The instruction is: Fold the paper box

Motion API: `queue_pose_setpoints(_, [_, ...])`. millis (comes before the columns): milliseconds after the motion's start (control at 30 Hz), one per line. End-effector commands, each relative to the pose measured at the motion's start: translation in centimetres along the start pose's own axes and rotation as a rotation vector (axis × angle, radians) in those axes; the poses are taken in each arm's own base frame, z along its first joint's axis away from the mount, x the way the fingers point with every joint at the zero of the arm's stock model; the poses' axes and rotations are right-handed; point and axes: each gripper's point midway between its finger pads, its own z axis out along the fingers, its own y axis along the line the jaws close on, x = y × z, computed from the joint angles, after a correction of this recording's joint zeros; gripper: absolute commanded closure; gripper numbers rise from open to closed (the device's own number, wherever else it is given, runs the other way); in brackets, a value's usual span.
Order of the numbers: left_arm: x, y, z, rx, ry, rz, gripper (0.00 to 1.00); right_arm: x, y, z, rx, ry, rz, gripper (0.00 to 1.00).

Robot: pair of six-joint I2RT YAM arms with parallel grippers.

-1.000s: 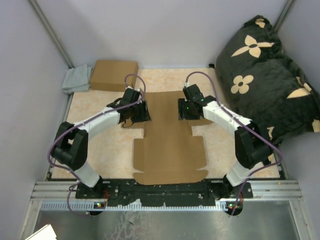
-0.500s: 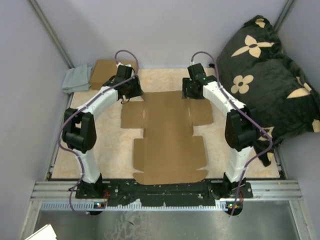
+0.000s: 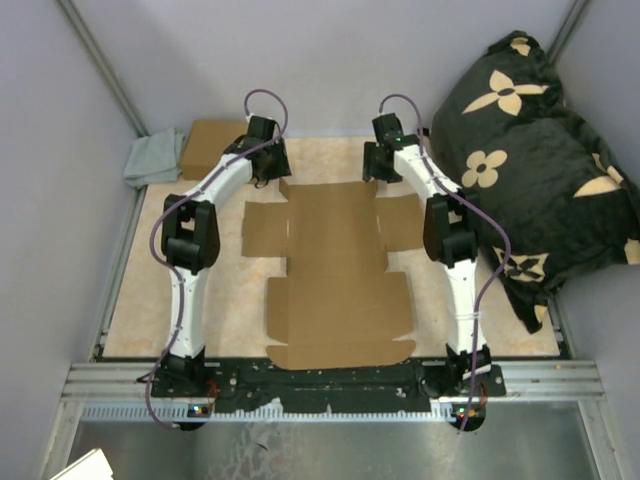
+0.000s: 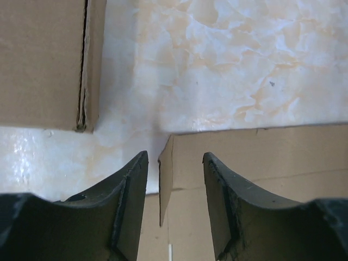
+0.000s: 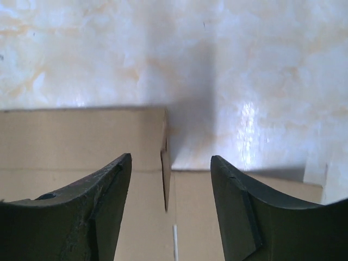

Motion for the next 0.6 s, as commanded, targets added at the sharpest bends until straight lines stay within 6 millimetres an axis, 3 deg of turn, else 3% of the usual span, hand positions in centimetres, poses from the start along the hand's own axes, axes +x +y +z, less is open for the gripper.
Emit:
queue_pose_setpoints(0, [-0.5,0.8,1.2,-0.008,0.009,0.009,0.49,-1.8,0.4,0.7,-0.008,-0.012,-0.033,0.40])
queue_pose_setpoints(167, [-0.2,1.4,2.1,-0.022,0.018,0.016,0.50,-2.2,0.6,1.3,-0.014,-0.019,-0.043,0.43])
queue_pose_setpoints(267, [0.2,1.3,2.4,-0.009,0.030,0.014,0.54,-2.1,0.6,1.5,-0.021,-0.012,-0.042,0.51])
queue_pose_setpoints(367, [0.5,0.8,2.4,0.020,0.043,0.021,0.67,-2.0,0.6,1.6,-0.028,-0.006,-0.041,0.66])
queue_pose_setpoints(500, [0.4,0.0,2.0,0.065,0.046,0.024,0.99,-2.0,0.7,1.4,-0.034,-0.001,-0.040,0.87])
queue_pose_setpoints(567, [0.1,-0.4,1.4,0.082,0.043,0.026,1.00,-2.1,0.7,1.2,-0.036,0.000,-0.038,0.92])
